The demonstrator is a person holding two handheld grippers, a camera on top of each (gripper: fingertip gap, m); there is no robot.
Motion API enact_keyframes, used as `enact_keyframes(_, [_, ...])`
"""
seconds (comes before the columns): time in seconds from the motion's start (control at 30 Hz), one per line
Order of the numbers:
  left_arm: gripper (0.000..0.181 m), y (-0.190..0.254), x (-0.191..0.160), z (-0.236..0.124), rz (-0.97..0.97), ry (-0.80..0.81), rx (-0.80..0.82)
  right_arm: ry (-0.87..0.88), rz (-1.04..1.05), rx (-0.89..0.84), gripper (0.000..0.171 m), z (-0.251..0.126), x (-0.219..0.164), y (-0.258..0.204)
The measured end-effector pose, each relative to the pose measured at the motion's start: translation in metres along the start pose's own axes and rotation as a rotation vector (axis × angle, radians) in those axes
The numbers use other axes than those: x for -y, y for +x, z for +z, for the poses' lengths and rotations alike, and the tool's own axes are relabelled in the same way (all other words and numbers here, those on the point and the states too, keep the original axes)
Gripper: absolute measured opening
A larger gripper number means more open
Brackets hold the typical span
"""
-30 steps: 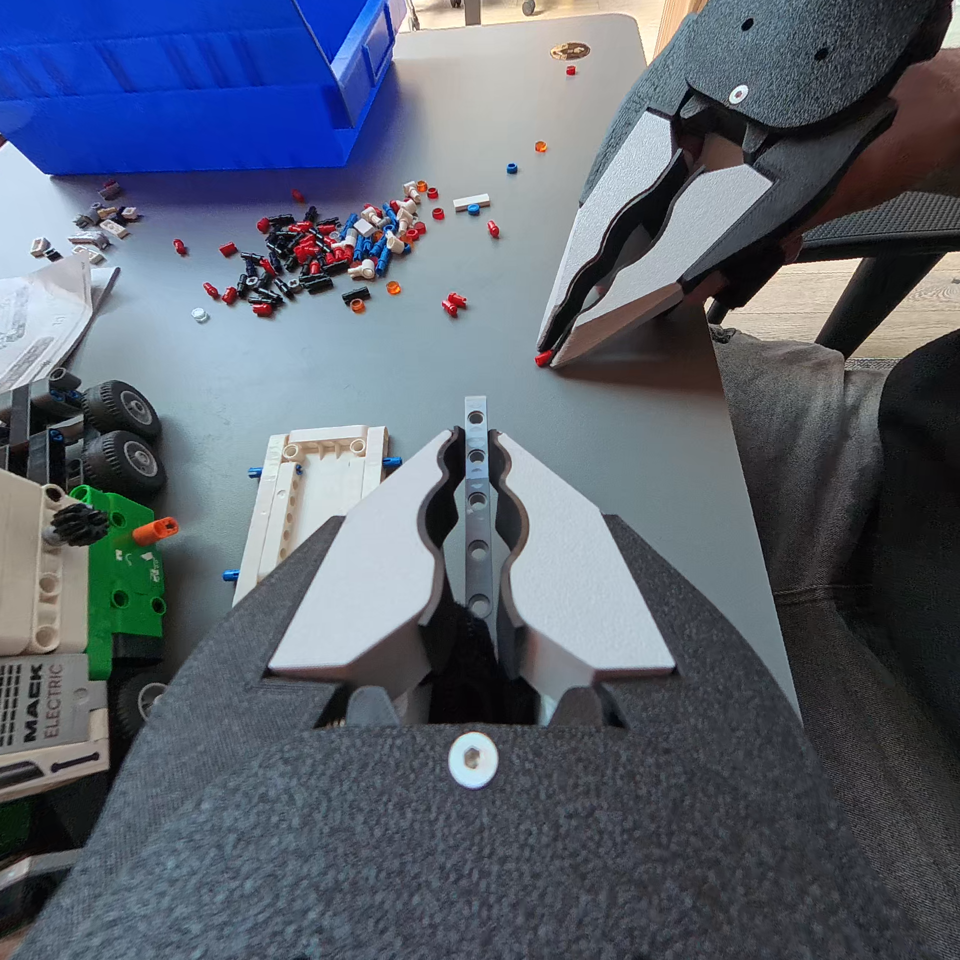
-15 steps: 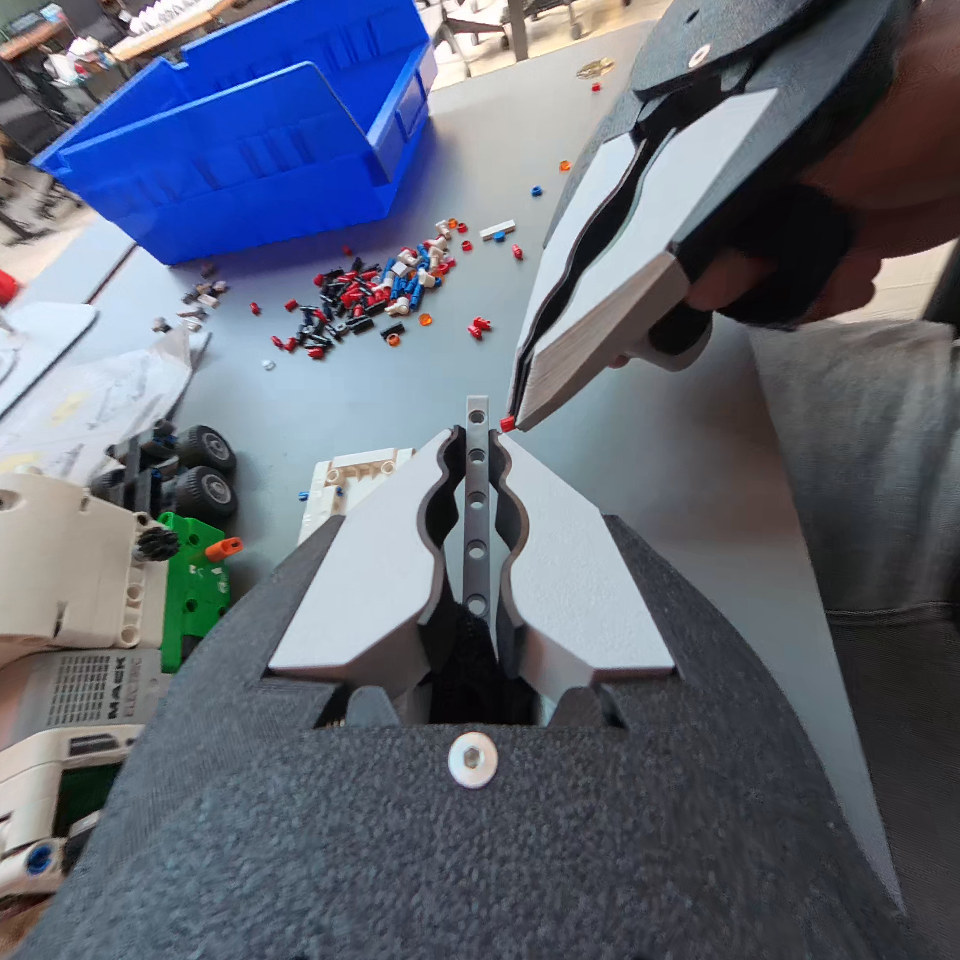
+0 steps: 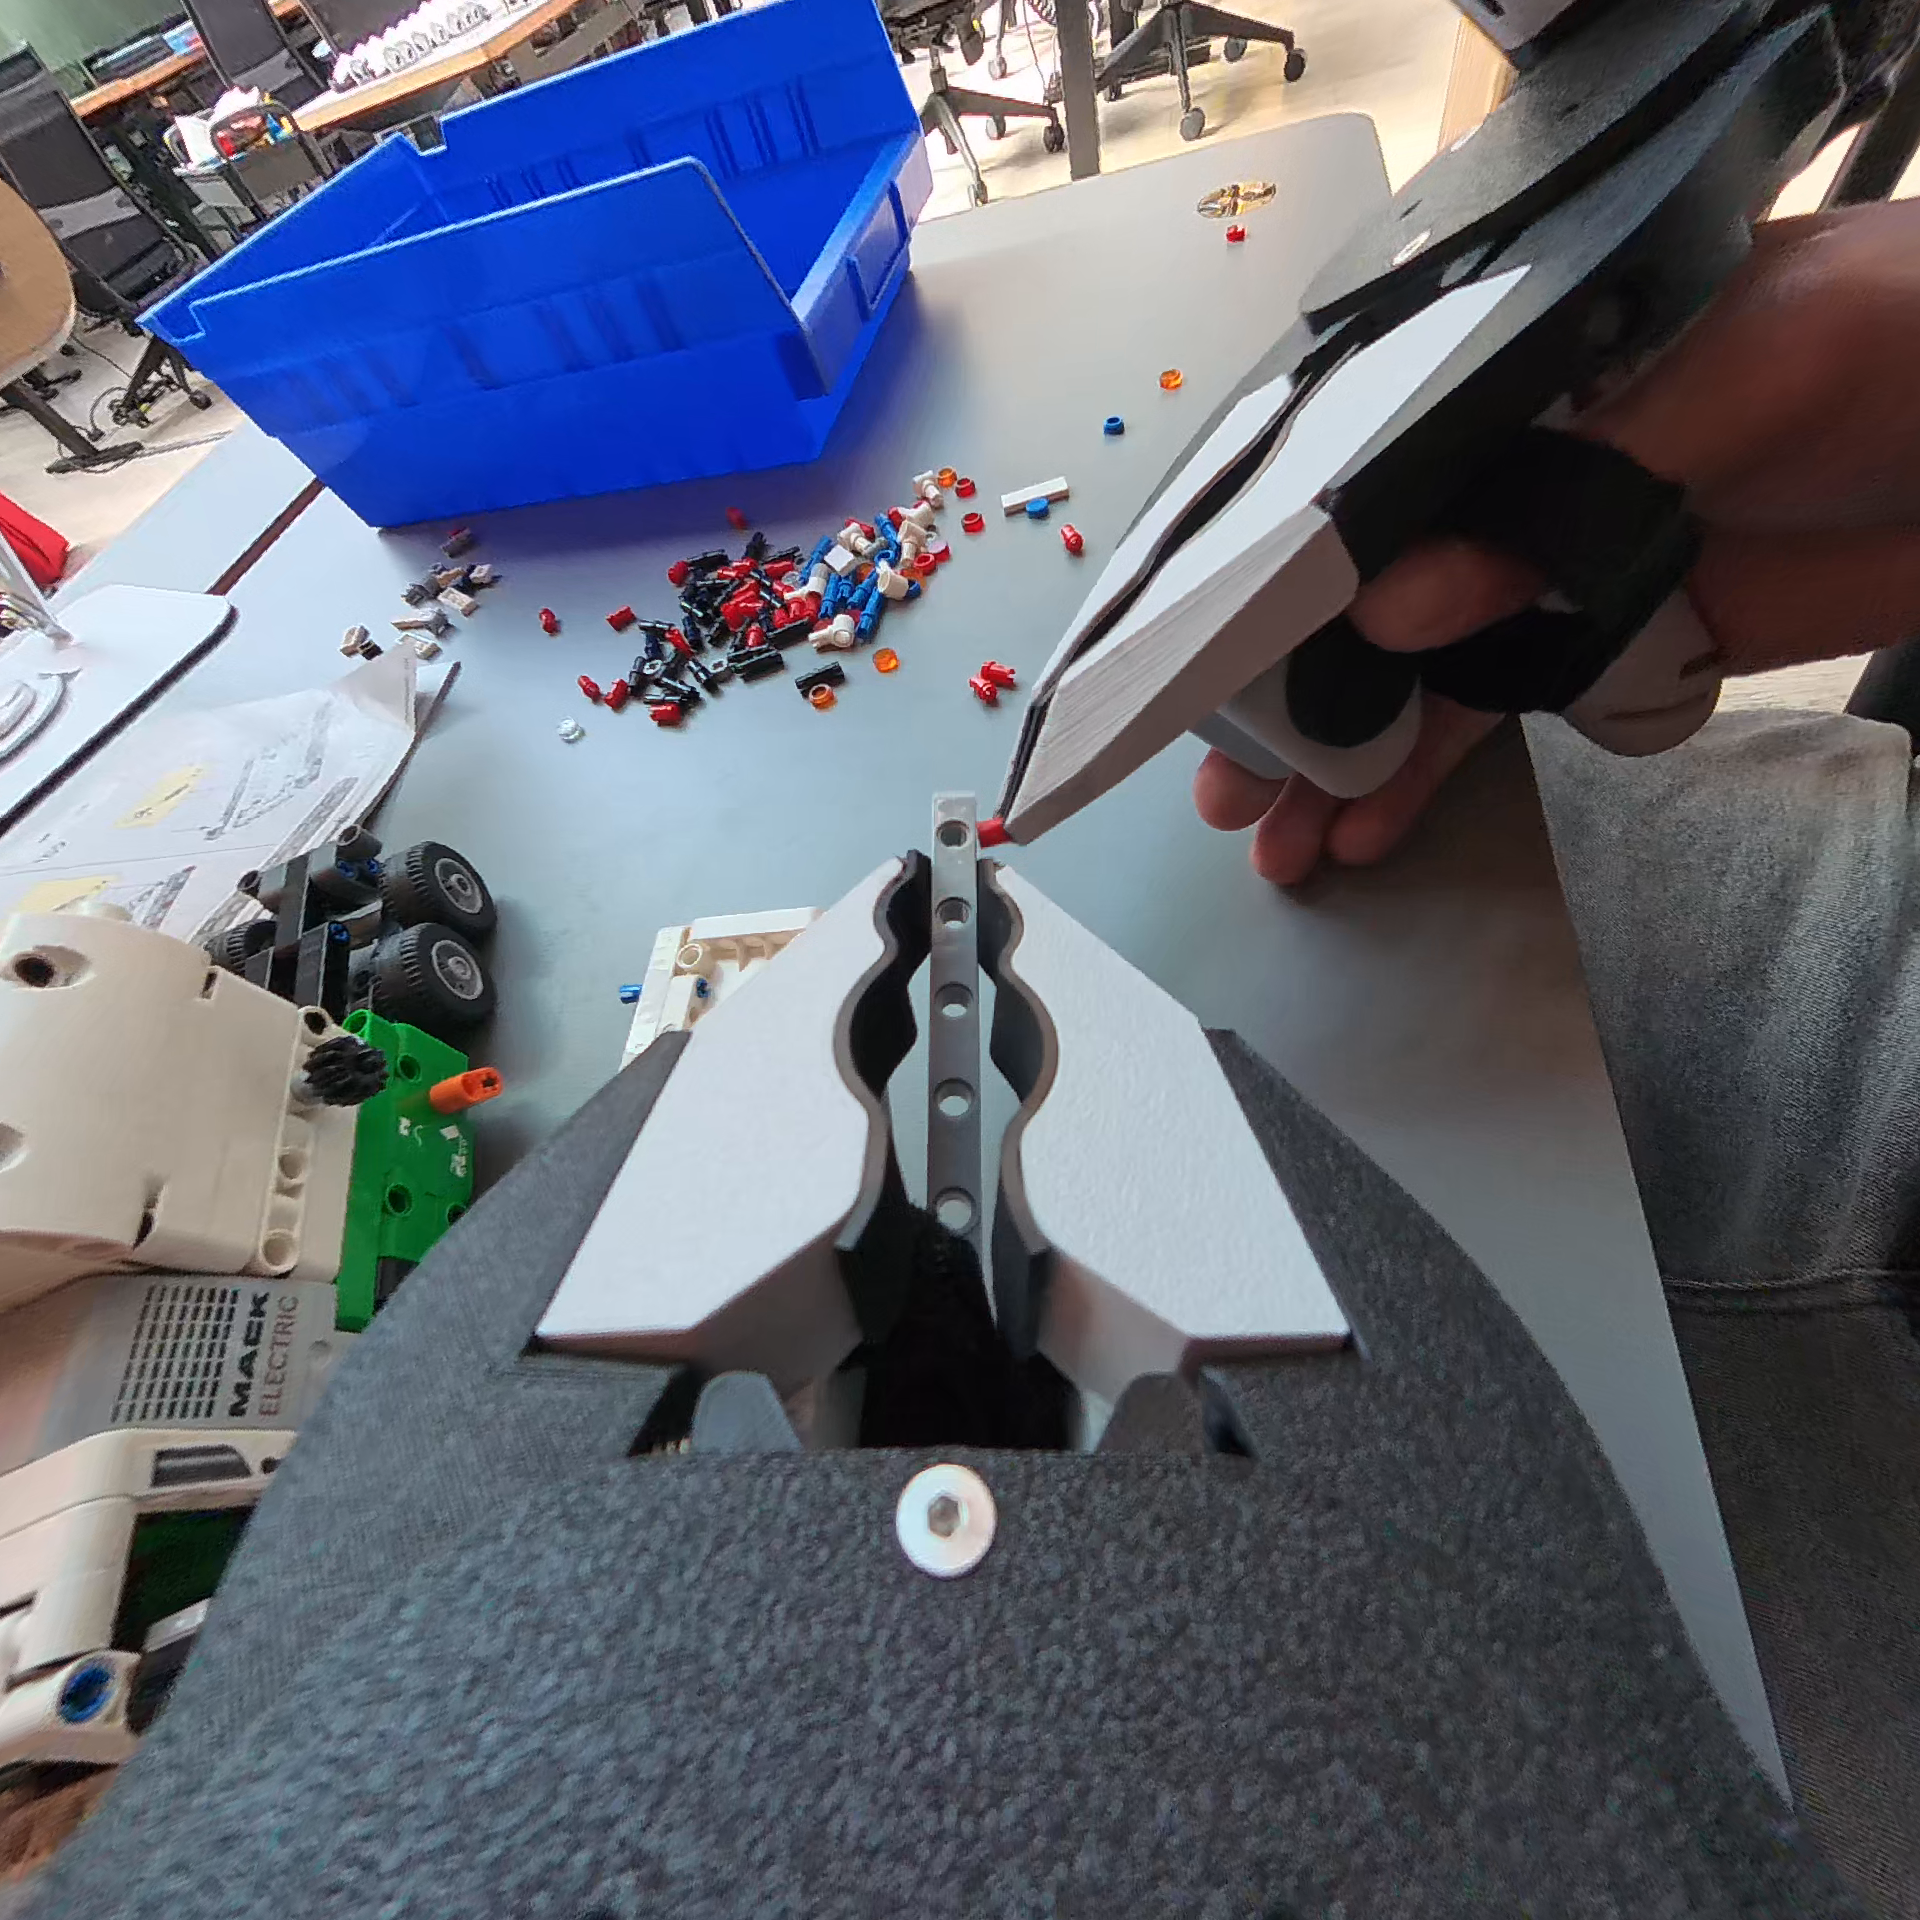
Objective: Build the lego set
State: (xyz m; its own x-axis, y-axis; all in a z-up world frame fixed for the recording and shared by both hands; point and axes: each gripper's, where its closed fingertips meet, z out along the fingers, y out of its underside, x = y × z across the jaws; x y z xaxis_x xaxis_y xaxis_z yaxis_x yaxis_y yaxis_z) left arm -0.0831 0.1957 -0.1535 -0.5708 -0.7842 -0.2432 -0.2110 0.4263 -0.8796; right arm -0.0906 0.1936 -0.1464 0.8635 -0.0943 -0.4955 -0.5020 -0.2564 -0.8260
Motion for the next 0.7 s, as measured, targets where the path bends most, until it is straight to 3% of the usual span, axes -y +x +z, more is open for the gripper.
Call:
enact_keyframes(0.03, [0.006,-0.0004,0.0003,-0.0003,-0.005,0.002,0.000,0.009,0.003,-0.003,0.003,-0.0007,0.0012,0.0009])
enact_keyframes(0.43, [0.006,0.0001,-0.0001,-0.0006,-0.014,-0.001,-0.008,0.025,0.037,-0.011,0.003,-0.0025,0.0039,0.0058])
enact_keyframes(0.7, [0.007,0.0025,0.0036,-0.0019,-0.191,0.014,-0.099,0.027,-0.004,-0.024,0.003,-0.0001,0.0048,0.0050])
